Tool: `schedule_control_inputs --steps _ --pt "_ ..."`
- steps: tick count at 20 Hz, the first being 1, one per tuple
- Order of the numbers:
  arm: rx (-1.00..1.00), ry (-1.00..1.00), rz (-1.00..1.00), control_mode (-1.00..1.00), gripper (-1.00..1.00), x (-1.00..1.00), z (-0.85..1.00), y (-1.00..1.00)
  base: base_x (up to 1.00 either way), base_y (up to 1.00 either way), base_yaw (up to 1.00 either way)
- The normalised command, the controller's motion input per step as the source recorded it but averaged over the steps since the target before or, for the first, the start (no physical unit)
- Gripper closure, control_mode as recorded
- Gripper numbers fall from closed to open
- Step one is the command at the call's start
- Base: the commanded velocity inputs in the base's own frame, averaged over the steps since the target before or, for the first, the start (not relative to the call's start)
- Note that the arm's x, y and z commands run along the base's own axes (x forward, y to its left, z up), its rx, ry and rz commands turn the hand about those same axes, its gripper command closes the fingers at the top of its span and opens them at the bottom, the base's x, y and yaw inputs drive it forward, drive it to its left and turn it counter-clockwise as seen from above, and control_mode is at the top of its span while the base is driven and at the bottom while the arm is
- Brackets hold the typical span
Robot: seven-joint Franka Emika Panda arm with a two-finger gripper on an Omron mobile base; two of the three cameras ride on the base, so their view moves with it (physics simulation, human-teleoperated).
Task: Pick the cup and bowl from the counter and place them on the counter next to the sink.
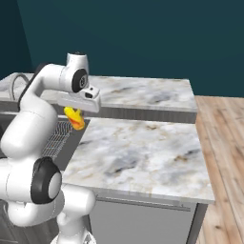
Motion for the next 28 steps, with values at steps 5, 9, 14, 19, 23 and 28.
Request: schedule_control_inputs --steps 5,9,14,19,23,28 --pt "0.00 -0.01 0.00 -1.00 1.00 0.05 -0.34 0.00 0.00 0.00 0.00" --pt "0.00 -0.08 0.00 -1.00 1.00 0.00 -0.17 0.00 0.00 0.00 0.00" --pt "0.00 -0.13 0.00 -1.00 1.00 0.00 0.00 0.00 0.00 0.00 0.00" --pt "0.00 -0.12 0.00 -1.00 1.00 0.00 -0.01 0.00 0.00 0.00 0.00" --pt "0.00 -0.02 0.00 -1.00 1.00 0.02 -0.09 0.00 0.00 0.00 0.00" --pt "0.00 -0.02 0.00 -1.00 1.00 0.08 -0.07 0.00 0.00 0.00 0.00"
